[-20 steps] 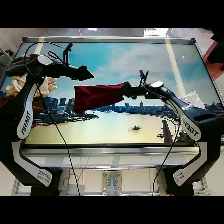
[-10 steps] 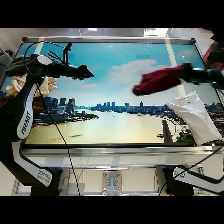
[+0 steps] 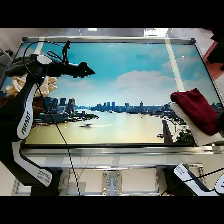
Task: Fold the shirts.
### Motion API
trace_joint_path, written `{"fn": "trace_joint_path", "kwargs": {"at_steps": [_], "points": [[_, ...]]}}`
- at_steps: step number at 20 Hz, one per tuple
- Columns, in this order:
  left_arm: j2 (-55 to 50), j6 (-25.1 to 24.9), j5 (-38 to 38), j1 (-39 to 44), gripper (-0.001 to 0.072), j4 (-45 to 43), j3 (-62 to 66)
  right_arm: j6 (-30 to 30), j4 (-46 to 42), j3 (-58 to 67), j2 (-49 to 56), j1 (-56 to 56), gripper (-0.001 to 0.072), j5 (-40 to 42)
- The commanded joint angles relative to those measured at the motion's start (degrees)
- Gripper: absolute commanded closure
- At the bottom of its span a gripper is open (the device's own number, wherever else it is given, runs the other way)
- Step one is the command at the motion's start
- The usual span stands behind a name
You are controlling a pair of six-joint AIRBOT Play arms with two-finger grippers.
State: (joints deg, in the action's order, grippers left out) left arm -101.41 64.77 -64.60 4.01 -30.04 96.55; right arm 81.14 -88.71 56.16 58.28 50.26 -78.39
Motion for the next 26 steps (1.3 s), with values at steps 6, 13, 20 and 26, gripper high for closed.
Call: {"fn": "trace_joint_path", "kwargs": {"at_steps": [6,13,20,26], "points": [[0.02,1.88,-1.03,0.02,0.0701,0.61,0.04,-4.55,27.06,-0.07,-4.76,3.34,0.0281,8.81],[0.02,3.80,-1.44,0.02,0.0700,0.52,0.04,-25.79,55.30,-0.11,-2.05,-27.02,0.0285,19.28],[0.02,3.80,-1.90,0.00,0.0701,0.50,0.04,-25.75,44.94,-0.11,4.85,-54.14,0.0286,35.85],[0.02,3.78,-1.90,0.00,0.0700,0.50,0.04,-22.25,30.45,-0.11,5.33,-61.40,0.0287,32.33]]}}
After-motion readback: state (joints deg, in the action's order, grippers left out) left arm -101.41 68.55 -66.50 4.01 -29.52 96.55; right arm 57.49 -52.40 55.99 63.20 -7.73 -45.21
